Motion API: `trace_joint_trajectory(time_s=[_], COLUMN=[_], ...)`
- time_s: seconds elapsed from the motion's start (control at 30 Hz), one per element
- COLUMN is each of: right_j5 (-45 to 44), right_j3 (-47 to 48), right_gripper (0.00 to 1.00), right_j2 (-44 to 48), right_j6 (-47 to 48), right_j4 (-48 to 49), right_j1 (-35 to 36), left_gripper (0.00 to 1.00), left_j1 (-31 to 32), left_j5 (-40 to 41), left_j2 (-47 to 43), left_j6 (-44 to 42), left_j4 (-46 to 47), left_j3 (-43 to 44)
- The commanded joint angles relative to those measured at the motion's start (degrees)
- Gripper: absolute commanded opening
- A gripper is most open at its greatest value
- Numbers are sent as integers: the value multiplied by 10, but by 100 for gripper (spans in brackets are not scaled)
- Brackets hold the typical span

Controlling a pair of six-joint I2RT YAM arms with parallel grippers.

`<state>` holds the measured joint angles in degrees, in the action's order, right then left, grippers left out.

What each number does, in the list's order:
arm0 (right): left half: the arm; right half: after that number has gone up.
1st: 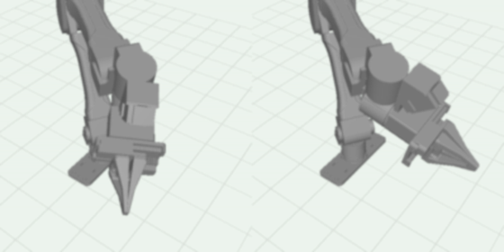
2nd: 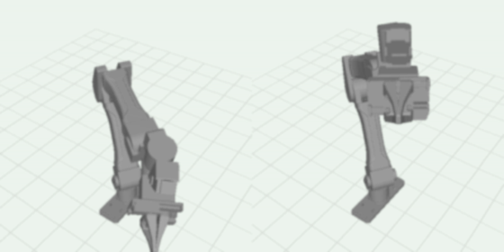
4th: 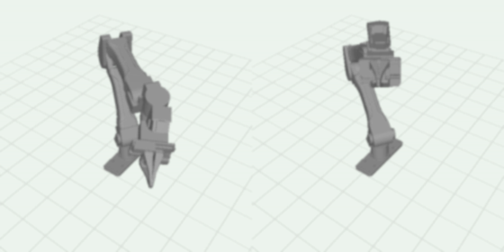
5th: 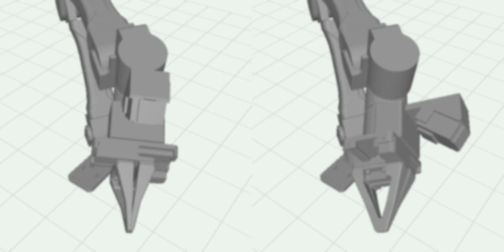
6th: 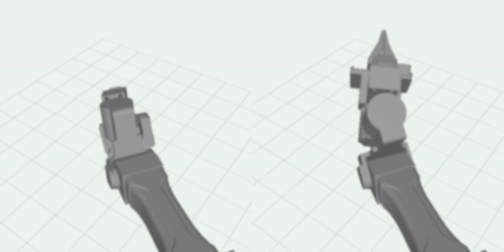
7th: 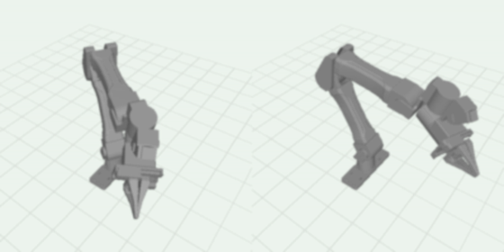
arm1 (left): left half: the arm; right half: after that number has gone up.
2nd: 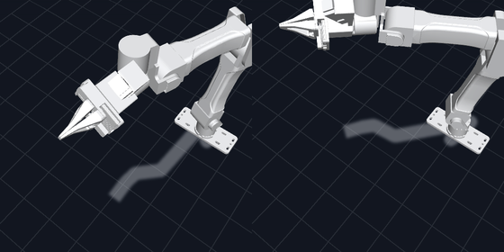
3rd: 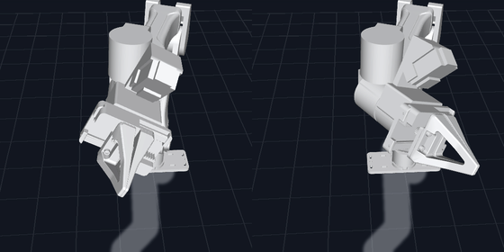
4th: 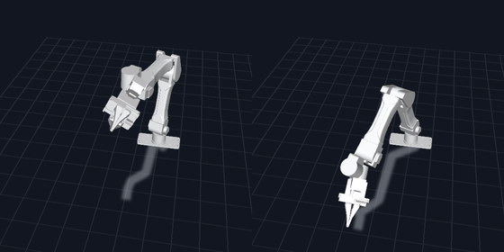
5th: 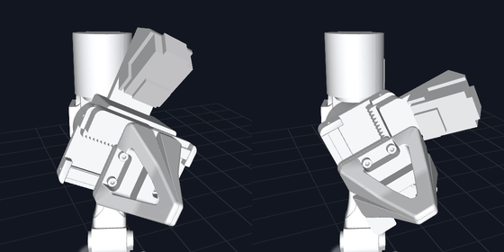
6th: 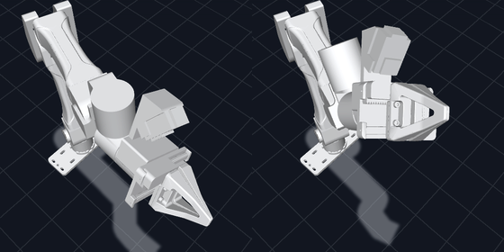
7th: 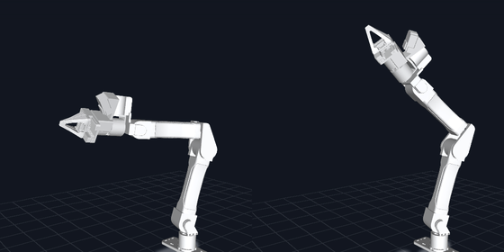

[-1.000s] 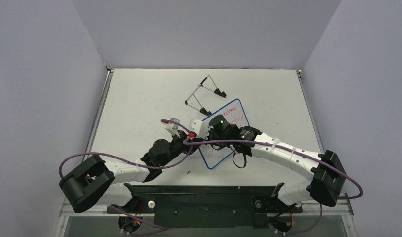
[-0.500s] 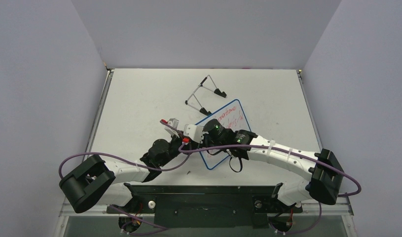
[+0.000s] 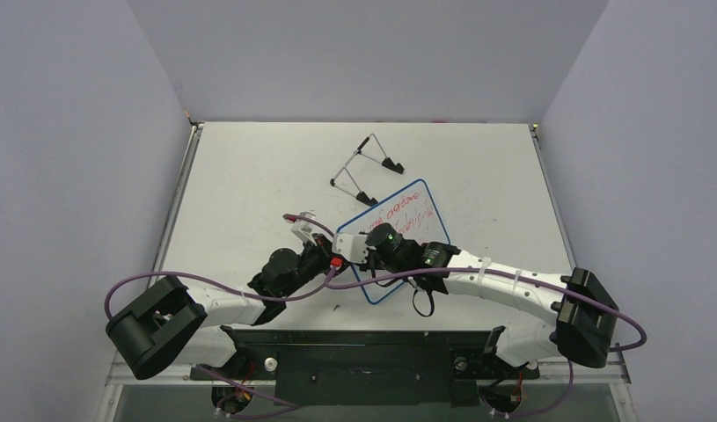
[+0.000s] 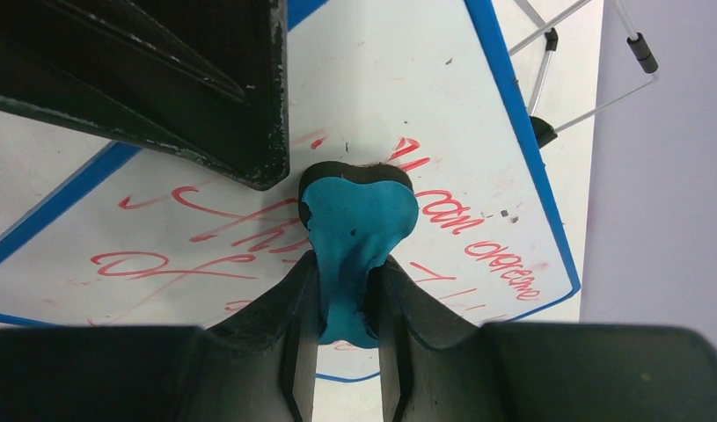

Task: Erase the whiteboard
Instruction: Erase the whiteboard at the center of the board.

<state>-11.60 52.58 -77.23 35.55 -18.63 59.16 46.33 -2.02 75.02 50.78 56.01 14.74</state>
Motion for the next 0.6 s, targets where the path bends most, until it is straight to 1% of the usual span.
trace_joint_trajectory(time_s=[0.0,0.13,0.23,0.37,0.57], right_j5=[12,24,-4,-68,-116], right_j3=[48,85,83,52,6], right_gripper=[0,0,0,0,0], right_j2=[8,-12,-28,-33,-5], right_j6=[-30,-45,-31,0,37], right_j4=[-21,-38,-27,2,18], right_j1=[-15,7,46,73,64], left_gripper=[0,0,0,0,0], left_j1=[1,1,1,0,-8], left_j5=[-33,-39,-41,-39,-40], left_j2=[-10,2,4,1,-13], left_j6=[2,13,17,22,31], left_j4=[108,119,118,107,101], left_j3=[12,17,20,22,17])
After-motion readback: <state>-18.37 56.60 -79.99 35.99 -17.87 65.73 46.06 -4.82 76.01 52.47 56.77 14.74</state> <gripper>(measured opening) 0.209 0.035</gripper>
